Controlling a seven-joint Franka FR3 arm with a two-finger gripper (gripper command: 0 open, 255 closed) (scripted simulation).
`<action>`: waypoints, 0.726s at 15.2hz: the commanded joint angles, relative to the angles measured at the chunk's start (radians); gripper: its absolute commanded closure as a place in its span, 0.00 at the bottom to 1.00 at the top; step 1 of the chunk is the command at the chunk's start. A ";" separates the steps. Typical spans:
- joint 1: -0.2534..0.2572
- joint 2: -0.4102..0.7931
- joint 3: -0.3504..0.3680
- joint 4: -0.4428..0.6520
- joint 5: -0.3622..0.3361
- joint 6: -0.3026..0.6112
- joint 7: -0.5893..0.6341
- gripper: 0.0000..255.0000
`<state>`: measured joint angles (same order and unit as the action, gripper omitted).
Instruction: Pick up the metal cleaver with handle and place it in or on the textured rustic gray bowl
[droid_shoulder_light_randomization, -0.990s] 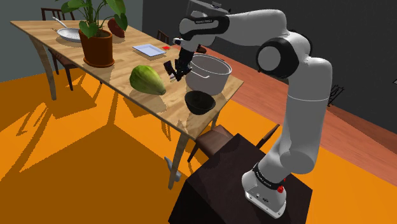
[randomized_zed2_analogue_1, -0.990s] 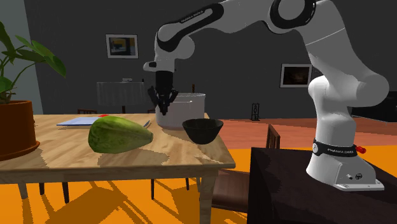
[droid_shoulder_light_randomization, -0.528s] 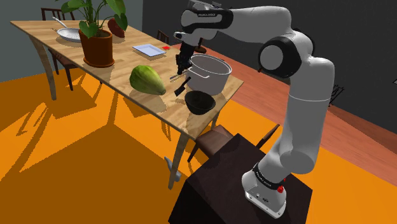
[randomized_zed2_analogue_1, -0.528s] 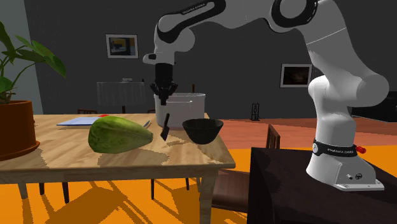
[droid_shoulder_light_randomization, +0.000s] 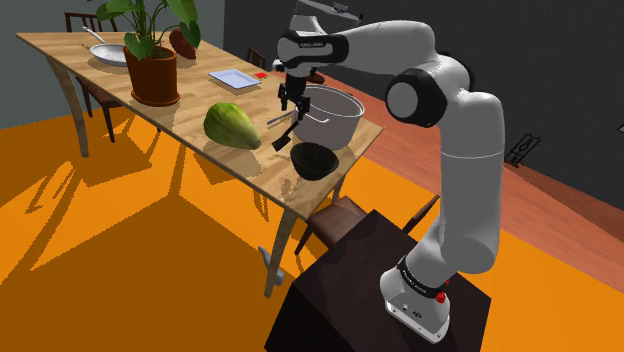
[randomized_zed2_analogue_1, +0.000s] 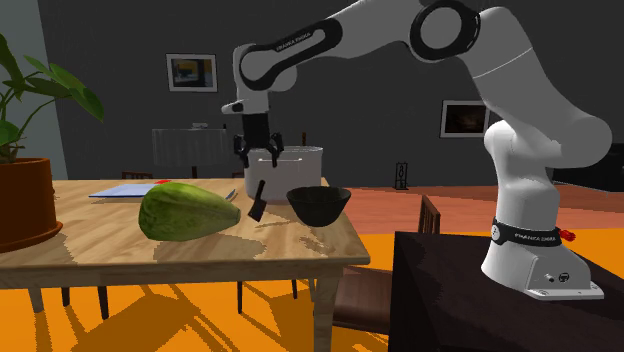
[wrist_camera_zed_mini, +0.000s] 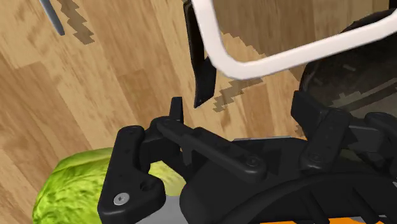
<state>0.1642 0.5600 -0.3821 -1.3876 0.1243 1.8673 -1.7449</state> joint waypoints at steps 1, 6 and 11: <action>0.004 0.047 -0.022 0.045 -0.068 0.005 -0.021 0.00; 0.009 0.120 -0.062 0.089 -0.140 0.039 -0.055 0.00; 0.002 0.135 -0.059 0.048 -0.136 0.097 -0.057 0.00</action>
<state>0.1810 0.6727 -0.4358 -1.3274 -0.0108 1.9428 -1.7978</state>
